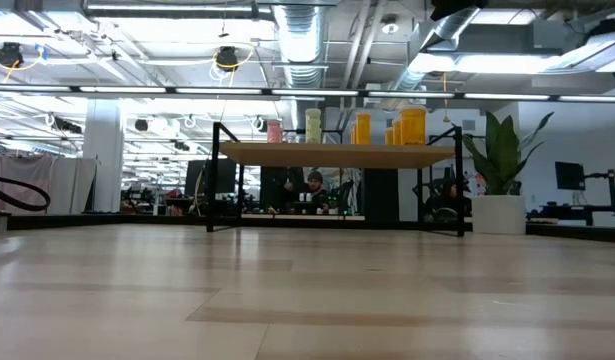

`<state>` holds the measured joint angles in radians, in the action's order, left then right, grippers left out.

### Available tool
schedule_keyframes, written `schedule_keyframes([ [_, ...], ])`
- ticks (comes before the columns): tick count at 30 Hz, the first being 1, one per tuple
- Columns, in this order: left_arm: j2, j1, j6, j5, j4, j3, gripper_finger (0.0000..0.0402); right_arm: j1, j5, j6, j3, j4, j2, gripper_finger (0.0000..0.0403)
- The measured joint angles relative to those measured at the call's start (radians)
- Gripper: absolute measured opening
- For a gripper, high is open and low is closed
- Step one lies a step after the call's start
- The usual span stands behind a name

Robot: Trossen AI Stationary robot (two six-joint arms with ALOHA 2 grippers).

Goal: Pick and place medicine bottles onto shelf by color
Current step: Put the pink pill bottle on the shelf aligned with the other small pink pill bottles

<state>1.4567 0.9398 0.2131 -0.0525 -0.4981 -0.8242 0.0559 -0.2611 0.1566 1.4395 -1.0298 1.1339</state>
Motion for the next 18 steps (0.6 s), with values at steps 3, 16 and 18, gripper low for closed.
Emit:
schedule_keyframes([
  [3, 0.000, 0.000, -0.011, 0.000, 0.000, 0.000, 0.0150, 0.000, 0.000, 0.000, 0.000, 0.000, 0.000, 0.0216],
  [16, 0.000, 0.000, -0.012, 0.018, 0.000, 0.000, 0.0116, 0.000, 0.001, -0.006, 0.001, 0.022, 0.000, 0.0216],
  [18, 0.000, 0.000, -0.012, 0.023, 0.000, 0.000, 0.0110, 0.000, 0.001, -0.007, 0.001, 0.022, 0.000, 0.0216],
])
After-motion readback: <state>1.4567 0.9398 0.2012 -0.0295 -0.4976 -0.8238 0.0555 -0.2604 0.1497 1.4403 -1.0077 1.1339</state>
